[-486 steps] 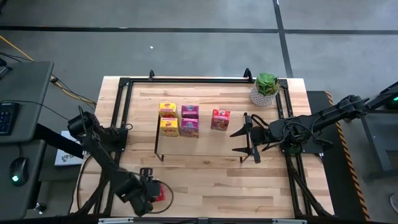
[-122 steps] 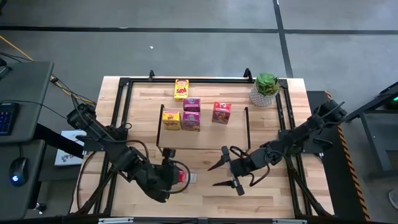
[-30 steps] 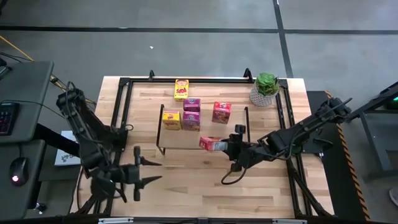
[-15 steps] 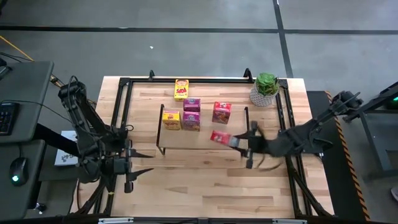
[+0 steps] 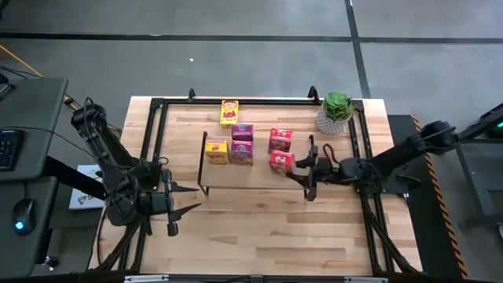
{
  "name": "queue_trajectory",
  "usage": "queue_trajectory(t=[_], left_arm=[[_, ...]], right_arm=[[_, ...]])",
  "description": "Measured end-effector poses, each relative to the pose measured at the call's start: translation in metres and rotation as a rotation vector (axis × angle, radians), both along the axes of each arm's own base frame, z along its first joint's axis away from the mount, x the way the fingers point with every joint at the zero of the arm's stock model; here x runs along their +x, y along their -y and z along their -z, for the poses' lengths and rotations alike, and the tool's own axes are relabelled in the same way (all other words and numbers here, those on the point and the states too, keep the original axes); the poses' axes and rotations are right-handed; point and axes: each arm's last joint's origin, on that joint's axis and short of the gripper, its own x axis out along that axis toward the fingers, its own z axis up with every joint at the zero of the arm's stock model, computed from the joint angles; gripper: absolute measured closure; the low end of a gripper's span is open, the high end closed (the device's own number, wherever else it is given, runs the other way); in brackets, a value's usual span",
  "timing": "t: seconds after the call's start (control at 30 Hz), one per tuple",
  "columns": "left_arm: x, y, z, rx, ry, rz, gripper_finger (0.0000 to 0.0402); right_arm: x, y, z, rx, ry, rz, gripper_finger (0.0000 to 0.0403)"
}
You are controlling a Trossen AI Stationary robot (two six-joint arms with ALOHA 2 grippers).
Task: Stack cereal on shelf
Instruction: Put the red cereal box on the shelf
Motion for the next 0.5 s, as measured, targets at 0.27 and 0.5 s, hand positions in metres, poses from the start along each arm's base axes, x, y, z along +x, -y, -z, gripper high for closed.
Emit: queue_trajectory(t=[0.27, 0.5], left_arm=[[0.006, -0.005, -0.001, 0.012, 0.002, -0.033, 0.0225], [0.006, -0.005, -0.001, 0.012, 0.002, -0.032, 0.0225]], right_arm=[[0.022, 0.001, -0.005, -0.093, -0.039, 0.041, 0.0244], [0.022, 0.003, 0.009, -0.057, -0.167, 0.081, 0.0244]])
